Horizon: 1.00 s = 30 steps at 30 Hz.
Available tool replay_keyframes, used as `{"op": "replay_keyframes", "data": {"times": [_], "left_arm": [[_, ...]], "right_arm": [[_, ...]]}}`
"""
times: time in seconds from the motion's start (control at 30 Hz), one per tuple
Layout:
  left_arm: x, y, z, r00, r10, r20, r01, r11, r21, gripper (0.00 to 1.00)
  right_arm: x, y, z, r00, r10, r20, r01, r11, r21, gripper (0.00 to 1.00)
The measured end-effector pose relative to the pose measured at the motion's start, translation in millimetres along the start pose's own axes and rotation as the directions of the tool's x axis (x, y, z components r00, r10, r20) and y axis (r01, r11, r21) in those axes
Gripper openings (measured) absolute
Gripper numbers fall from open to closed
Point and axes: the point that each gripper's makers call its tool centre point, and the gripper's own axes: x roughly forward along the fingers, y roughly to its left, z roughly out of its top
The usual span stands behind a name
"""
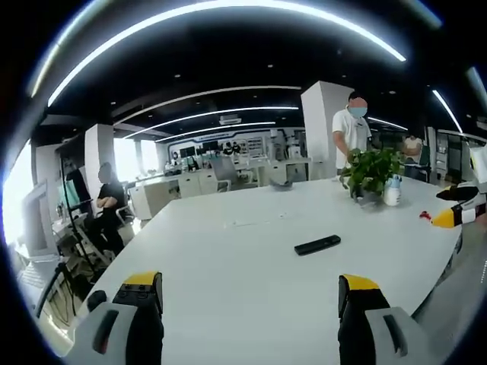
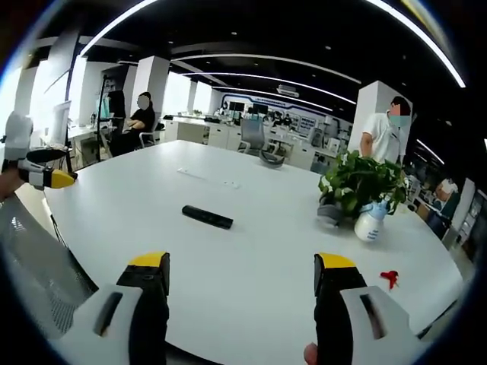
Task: Press the specified remote control buttons in sequence, fully releasing each button before pressing the next.
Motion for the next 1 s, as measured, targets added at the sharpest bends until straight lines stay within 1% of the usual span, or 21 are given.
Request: {"op": "replay_keyframes", "data": {"times": [0.2, 0.4, 0.53, 0.63, 0.8, 1.0], "left_arm": [[0.3, 0.0, -1.3, 1.0, 0.001, -0.008, -0.001, 1.0, 0.004, 1.0], [1.0, -1.9, -3.3, 1.0, -0.005, -0.022, 0.005, 1.0, 0.014, 1.0], [1.1, -3.7, -2.8, 1.0, -0.013, -0.02, 0.014, 1.0, 0.019, 1.0], [0.8, -4.7, -3.6, 0.999, -0.019, -0.027, 0.02, 1.0, 0.015, 0.96], [0.7, -6.5, -2.5, 0.999, -0.04, -0.027, 0.04, 0.999, -0.013, 0.95], [1.8, -14.9, -4.0, 0.996, -0.074, -0.055, 0.075, 0.997, 0.01, 0.9]], "right_arm": [[1.2, 2.9, -0.5, 1.0, 0.013, -0.004, -0.013, 1.0, -0.012, 0.8], [0.6, 1.8, 0.1, 1.0, 0.011, 0.001, -0.011, 1.0, -0.001, 0.8], [-0.1, 2.0, 1.3, 1.0, 0.011, 0.007, -0.011, 1.0, -0.001, 0.8], [-0.7, 2.5, 2.2, 1.0, 0.013, 0.011, -0.013, 1.0, 0.0, 0.8], [-1.3, 1.8, 3.1, 1.0, 0.011, 0.015, -0.011, 1.0, 0.004, 0.8], [-2.3, 1.8, 4.8, 1.0, 0.012, 0.023, -0.012, 1.0, 0.003, 0.8]]}}
